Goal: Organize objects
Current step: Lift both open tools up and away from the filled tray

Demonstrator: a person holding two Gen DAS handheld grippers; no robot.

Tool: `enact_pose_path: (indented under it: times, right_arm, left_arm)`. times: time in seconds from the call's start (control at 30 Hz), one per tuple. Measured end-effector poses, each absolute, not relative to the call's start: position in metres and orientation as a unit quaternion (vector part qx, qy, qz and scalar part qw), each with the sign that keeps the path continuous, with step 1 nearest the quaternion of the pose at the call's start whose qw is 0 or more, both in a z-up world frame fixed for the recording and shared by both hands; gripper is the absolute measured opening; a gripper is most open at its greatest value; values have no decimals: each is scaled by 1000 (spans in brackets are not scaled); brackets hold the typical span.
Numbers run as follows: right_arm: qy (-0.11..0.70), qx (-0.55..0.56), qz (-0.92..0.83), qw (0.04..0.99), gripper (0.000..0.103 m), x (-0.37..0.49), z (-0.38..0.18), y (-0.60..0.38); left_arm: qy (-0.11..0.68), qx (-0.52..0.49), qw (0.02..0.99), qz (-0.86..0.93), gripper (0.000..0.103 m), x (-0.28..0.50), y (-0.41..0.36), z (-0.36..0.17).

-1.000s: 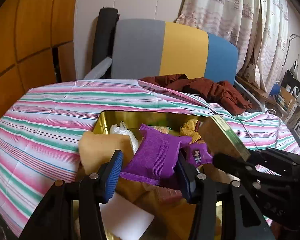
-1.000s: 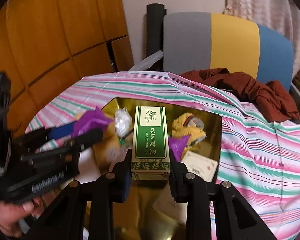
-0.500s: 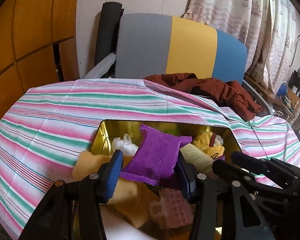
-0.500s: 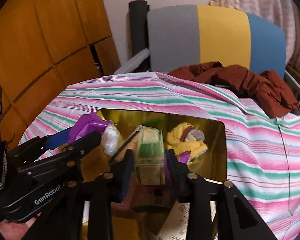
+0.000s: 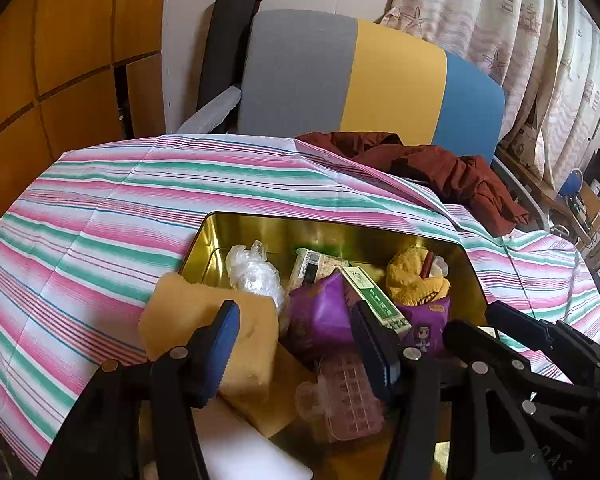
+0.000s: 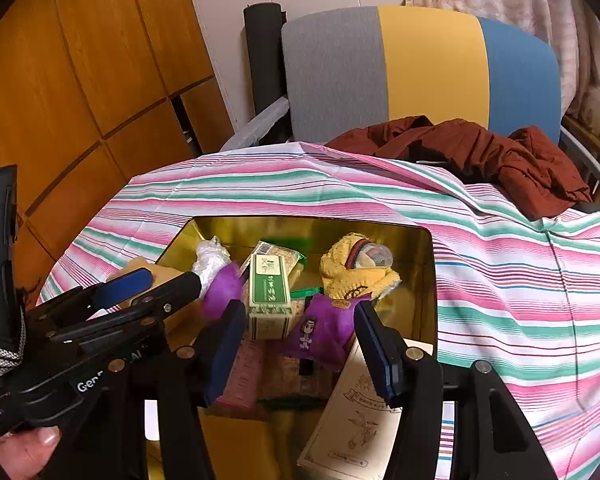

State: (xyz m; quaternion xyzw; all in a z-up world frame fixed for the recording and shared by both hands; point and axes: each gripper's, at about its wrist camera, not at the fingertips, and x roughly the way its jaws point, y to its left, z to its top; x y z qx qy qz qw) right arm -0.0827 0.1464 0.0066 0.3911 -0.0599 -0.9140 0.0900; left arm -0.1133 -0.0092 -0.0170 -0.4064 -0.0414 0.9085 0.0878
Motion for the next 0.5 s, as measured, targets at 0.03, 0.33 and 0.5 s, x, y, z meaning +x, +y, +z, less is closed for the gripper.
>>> enact_pose_path:
  times: [0.03,0.33,0.5]
  right_arm:
    - [-59,390,-915,88,60,-81,7,147]
    - [-49,379,-920,86,67,-67,15,148]
    - [-32,373,-925,71,80,-58,20,146]
  left_arm:
    - [-45,-405,87,909,58,-111,-10,-15]
    - [-31,-394,41,918,58,-83,-12,1]
    - [-30,-408,16,912,58,-71,-17,1]
